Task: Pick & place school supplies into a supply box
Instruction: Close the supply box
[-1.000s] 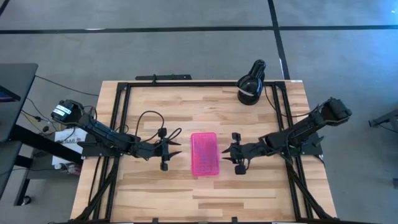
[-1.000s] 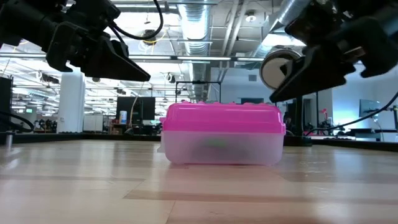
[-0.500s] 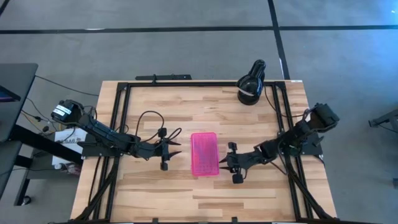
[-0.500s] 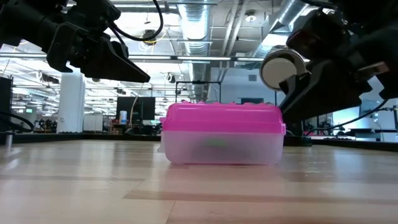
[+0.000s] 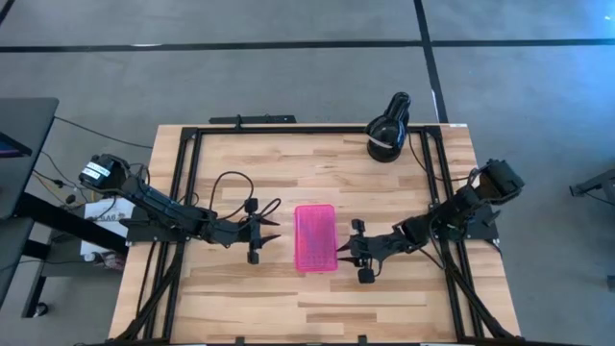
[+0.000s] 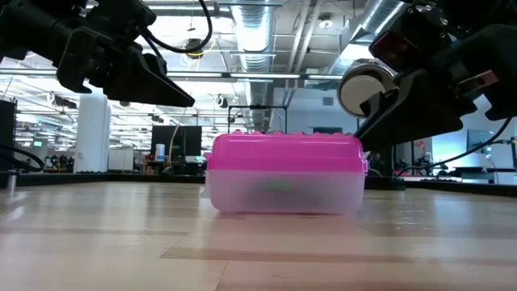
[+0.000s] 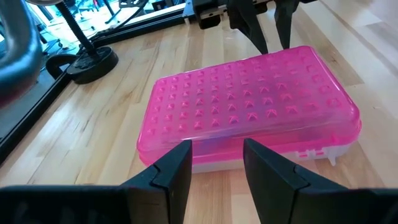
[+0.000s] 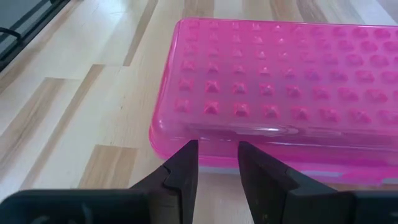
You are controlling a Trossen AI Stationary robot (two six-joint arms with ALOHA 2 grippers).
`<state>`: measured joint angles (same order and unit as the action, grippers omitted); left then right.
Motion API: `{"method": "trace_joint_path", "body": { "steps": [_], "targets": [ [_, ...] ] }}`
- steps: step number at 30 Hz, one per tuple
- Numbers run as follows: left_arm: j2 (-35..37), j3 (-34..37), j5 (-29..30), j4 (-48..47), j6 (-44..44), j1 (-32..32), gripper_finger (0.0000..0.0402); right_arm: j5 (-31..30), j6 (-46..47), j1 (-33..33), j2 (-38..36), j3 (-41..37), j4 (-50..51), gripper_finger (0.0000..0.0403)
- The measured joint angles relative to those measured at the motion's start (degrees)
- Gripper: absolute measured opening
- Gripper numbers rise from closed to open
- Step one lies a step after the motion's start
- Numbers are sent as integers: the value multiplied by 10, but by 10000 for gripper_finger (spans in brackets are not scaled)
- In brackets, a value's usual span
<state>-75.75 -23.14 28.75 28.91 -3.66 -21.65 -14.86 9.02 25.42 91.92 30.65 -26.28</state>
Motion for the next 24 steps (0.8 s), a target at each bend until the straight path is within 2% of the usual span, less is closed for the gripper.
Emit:
{"method": "trace_joint_path", "body": {
  "steps": [24],
  "targets": [
    [0, 0, -1, 0, 5, 0, 139, -15, -14, -1, 0, 0, -7, 109]
  ]
}}
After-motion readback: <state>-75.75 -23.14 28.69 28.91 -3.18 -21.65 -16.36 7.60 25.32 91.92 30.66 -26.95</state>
